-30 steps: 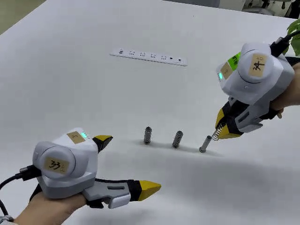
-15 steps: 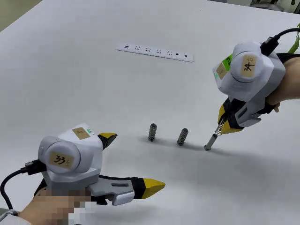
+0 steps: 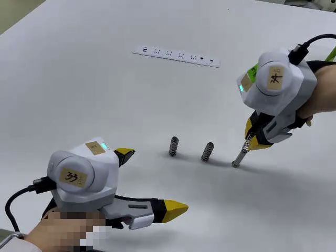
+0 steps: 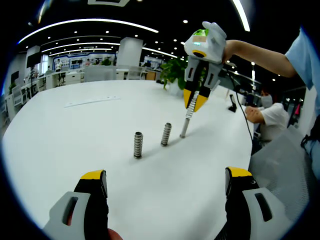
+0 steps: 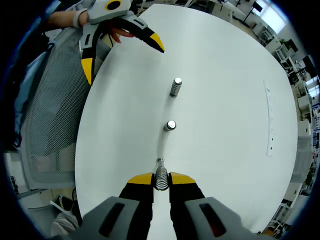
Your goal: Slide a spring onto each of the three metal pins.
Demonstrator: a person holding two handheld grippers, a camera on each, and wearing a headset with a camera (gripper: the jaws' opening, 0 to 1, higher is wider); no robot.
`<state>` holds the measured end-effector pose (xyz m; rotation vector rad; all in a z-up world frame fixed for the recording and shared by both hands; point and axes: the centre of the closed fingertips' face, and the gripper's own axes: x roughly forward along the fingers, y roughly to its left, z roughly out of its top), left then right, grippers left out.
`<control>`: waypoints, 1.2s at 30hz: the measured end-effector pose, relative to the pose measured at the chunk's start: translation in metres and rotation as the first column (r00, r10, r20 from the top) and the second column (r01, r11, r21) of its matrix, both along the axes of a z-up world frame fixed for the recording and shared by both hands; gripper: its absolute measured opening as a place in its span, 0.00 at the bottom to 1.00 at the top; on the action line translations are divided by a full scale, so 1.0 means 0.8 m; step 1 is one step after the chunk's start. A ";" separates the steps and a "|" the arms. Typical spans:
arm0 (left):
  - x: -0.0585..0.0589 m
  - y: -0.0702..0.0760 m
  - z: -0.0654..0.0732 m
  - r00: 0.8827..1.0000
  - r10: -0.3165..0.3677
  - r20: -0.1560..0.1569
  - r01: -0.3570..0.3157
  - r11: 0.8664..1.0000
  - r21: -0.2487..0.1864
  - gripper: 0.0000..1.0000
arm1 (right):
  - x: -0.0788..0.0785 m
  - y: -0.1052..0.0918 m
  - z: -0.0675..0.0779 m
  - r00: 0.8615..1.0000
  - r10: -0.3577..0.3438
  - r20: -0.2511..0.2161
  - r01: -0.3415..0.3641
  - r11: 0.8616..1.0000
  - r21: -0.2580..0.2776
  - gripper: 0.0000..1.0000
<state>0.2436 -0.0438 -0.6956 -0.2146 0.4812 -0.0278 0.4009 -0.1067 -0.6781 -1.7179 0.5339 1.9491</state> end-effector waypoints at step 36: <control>-0.002 -0.006 -0.008 1.000 -0.015 -0.024 0.015 1.000 -0.024 1.00 | 0.001 0.003 -0.050 1.000 0.001 0.011 -0.001 1.000 -0.024 0.13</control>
